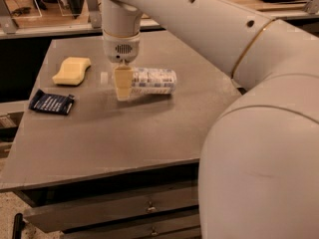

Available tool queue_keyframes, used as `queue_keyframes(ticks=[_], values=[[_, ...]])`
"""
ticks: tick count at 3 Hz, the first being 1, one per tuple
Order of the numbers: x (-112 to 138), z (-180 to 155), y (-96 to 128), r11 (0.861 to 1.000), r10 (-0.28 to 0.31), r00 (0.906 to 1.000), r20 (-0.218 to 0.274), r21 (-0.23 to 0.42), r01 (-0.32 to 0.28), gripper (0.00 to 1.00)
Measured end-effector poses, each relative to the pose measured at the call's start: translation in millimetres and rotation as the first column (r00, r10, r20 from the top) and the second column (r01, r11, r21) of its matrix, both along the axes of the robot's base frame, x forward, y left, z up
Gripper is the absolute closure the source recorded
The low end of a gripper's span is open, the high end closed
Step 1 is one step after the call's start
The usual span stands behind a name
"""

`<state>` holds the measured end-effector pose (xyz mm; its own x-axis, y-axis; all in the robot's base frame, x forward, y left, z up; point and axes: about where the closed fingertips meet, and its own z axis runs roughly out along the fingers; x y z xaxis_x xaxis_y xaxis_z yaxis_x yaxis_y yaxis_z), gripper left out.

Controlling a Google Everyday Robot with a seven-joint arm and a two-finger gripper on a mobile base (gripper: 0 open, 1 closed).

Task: Knock blue plastic bottle over

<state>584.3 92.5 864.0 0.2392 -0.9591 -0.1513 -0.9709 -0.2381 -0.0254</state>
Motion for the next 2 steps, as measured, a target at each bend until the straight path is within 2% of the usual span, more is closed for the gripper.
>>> queue_keyframes(ticks=[1, 2], values=[[2.3, -1.0, 3.0, 1.000, 0.000, 1.0000, 0.007, 0.008, 0.000, 0.00], [4.4, 0.7, 4.4, 1.000, 0.000, 0.9997, 0.025, 0.018, 0.000, 0.00]])
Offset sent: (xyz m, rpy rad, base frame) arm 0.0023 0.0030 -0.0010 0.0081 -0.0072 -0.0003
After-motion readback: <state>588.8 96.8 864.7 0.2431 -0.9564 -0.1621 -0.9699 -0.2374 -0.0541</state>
